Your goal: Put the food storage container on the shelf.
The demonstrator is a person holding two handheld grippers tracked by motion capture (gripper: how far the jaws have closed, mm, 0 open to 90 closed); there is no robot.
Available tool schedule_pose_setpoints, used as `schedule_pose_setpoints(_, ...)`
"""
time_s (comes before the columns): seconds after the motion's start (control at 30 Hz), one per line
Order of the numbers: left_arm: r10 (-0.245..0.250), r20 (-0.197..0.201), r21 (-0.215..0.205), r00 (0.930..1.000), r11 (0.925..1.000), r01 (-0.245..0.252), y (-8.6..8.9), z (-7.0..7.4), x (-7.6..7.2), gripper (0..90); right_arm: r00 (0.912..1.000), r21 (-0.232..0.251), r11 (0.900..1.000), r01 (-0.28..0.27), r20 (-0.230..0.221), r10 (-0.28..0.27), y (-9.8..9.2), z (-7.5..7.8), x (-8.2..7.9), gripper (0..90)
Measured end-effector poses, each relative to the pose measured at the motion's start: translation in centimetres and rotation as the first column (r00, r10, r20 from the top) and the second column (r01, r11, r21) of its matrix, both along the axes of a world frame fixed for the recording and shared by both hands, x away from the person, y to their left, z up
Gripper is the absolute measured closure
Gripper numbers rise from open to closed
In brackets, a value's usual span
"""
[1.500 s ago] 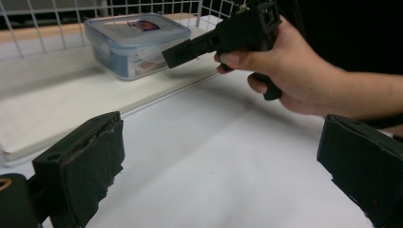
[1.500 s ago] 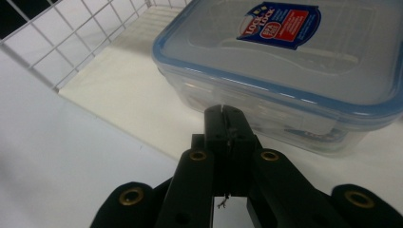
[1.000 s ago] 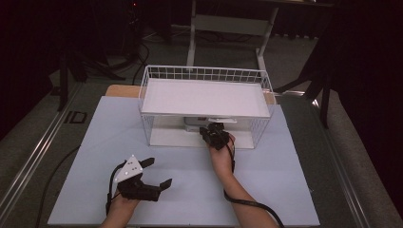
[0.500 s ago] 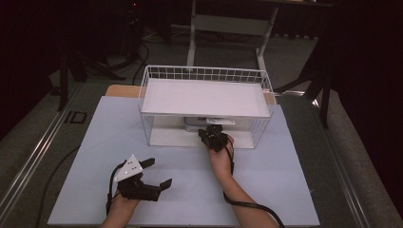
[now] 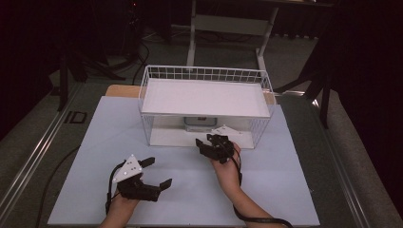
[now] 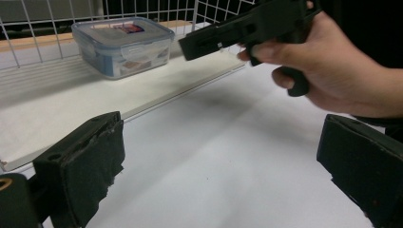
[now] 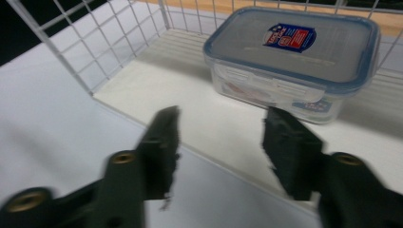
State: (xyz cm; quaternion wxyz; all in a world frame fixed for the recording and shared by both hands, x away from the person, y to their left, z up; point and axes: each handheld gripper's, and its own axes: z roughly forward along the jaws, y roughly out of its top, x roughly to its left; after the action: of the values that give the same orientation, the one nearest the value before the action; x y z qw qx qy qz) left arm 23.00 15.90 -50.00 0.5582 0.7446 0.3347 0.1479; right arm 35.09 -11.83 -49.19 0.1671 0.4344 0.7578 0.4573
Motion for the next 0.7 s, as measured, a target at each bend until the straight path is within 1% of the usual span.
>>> schedule_pose_setpoints(0.03, -0.001, -0.001, -0.001, 1.0, 1.0, 0.001, 0.0, 0.0, 0.0, 3.1, 0.9999, 0.014, 1.0, -0.011, 0.004, 0.011, -0.2, 0.1, -0.2, 35.7)
schedule_pose_setpoints(0.07, -0.001, -0.003, -0.003, 1.0, 1.0, 0.001, -0.1, 0.0, 0.0, 3.0, 0.9998, 0.023, 1.0, -0.02, 0.005, 0.02, -0.4, 0.2, -0.4, 31.7)
schedule_pose_setpoints(0.13, 0.01, 0.009, 0.002, 0.9999, 0.9999, -0.01, -0.1, -0.1, 0.0, 3.1, 0.9995, 0.03, 0.999, -0.032, 0.006, 0.031, -0.7, 0.3, -0.8, 17.9)
schedule_pose_setpoints(0.17, 0.012, 0.014, -0.002, 0.9998, 0.9999, -0.012, -0.1, -0.1, 0.0, 3.1, 0.999, 0.029, 0.999, -0.046, 0.001, 0.046, -0.9, 0.3, -1.0, 13.2)
schedule_pose_setpoints(0.2, 0.008, 0.01, -0.009, 0.9999, 0.9999, -0.008, -0.2, -0.1, -0.1, 3.1, 0.9986, 0.029, 0.998, -0.053, 0.003, 0.053, -1.1, 0.4, -1.2, 14.5)
schedule_pose_setpoints(0.23, 0.008, 0.005, -0.005, 1.0, 1.0, -0.008, -0.2, -0.1, -0.1, 3.1, 0.9979, 0.039, 0.997, -0.064, 0.008, 0.064, -1.4, 0.4, -1.5, 13.5)
schedule_pose_setpoints(0.27, 0.006, 0.003, -0.002, 1.0, 1.0, -0.006, -0.2, -0.1, -0.1, 3.1, 0.9978, 0.035, 0.997, -0.066, 0.007, 0.065, -1.7, 0.4, -1.8, 13.4)
schedule_pose_setpoints(0.33, -0.004, 0.001, -0.004, 1.0, 1.0, 0.004, -0.3, -0.2, -0.1, 3.1, 0.9954, 0.042, 0.995, -0.095, 0.011, 0.095, -2.1, 0.4, -2.2, 13.5)
schedule_pose_setpoints(0.37, -0.006, -0.001, -0.002, 1.0, 1.0, 0.006, -0.3, -0.2, -0.1, 3.0, 0.9945, 0.031, 0.994, -0.105, 0.012, 0.104, -2.3, 0.4, -2.4, 14.3)
schedule_pose_setpoints(0.4, -0.01, -0.003, 0.002, 0.9999, 1.0, 0.01, -0.4, -0.2, -0.1, 3.0, 0.9943, 0.008, 0.994, -0.105, 0.019, 0.105, -2.5, 0.4, -2.7, 14.5)
schedule_pose_setpoints(0.43, -0.012, -0.004, -0.002, 0.9999, 0.9999, 0.012, -0.4, -0.2, -0.1, 3.0, 0.991, 0.002, 0.991, -0.133, 0.017, 0.133, -2.7, 0.3, -2.9, 14.6)
schedule_pose_setpoints(0.53, -0.02, -0.002, -0.001, 0.9998, 0.9998, 0.02, -0.5, -0.2, -0.1, 3.0, 0.9906, -0.008, 0.991, -0.133, 0.033, 0.133, -3.2, 0.4, -3.5, 17.6)
schedule_pose_setpoints(0.57, -0.025, -0.004, -0.005, 0.9997, 0.9997, 0.025, -0.5, -0.2, -0.2, 3.0, 0.9898, 0.004, 0.99, -0.14, 0.029, 0.14, -3.5, 0.5, -3.7, 17.6)
schedule_pose_setpoints(0.63, -0.027, -0.003, -0.002, 0.9996, 0.9996, 0.027, -0.5, -0.2, -0.3, 3.0, 0.9905, 0.013, 0.991, -0.134, 0.036, 0.133, -4.1, 0.6, -4.1, 17.5)
schedule_pose_setpoints(0.67, -0.029, -0.004, 0.0, 0.9996, 0.9996, 0.029, -0.5, -0.2, -0.3, 3.0, 0.9898, 0.026, 0.99, -0.139, 0.033, 0.138, -4.4, 0.6, -4.2, 17.1)
schedule_pose_setpoints(0.7, -0.031, -0.006, -0.002, 0.9995, 0.9995, 0.031, -0.5, -0.2, -0.3, 3.0, 0.9905, 0.025, 0.991, -0.134, 0.036, 0.133, -4.8, 0.7, -4.4, 17.1)
